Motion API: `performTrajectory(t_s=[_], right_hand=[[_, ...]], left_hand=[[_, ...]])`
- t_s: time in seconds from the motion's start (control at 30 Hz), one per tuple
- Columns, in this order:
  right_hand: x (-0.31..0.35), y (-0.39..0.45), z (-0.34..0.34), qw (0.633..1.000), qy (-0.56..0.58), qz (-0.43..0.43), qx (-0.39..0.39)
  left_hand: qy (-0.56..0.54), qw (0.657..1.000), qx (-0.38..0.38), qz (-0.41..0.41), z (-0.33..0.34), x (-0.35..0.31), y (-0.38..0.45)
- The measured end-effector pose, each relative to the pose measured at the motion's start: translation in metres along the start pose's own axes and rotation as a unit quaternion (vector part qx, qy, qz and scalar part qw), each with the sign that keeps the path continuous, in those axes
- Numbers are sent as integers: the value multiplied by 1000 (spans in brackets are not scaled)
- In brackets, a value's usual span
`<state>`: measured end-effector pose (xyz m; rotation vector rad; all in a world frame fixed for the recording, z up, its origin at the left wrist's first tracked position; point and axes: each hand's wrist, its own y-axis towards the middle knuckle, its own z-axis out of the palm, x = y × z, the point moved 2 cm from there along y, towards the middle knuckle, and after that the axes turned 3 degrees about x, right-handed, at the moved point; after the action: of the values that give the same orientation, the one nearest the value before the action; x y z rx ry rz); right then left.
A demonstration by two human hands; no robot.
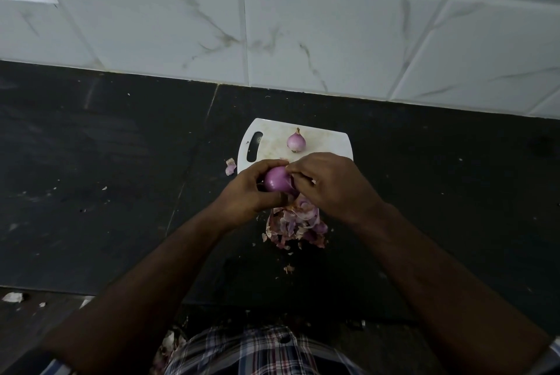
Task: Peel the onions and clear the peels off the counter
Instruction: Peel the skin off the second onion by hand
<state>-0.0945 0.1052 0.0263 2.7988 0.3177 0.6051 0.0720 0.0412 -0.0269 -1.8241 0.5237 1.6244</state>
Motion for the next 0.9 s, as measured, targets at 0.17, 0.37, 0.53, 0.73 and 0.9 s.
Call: performTrajectory(t_s=[0.17, 0.37, 0.53, 0.73, 0.9], right_hand=[[0, -2, -5, 989, 114, 87, -26], [-4, -5, -11, 976, 183, 111, 36], [-1, -5, -10, 994, 104, 27, 14], [-5, -2, -6, 974, 169, 149, -20], [-21, -1, 0, 899, 306, 313, -20]], left_hand=[[-1, 1000, 5, 4, 4, -3, -1], [23, 1000, 2, 0, 0, -4, 0], [58, 998, 1, 8, 4, -8, -1], [27, 999, 2, 22, 7, -12, -5], [9, 999, 1, 49, 9, -13, -10]])
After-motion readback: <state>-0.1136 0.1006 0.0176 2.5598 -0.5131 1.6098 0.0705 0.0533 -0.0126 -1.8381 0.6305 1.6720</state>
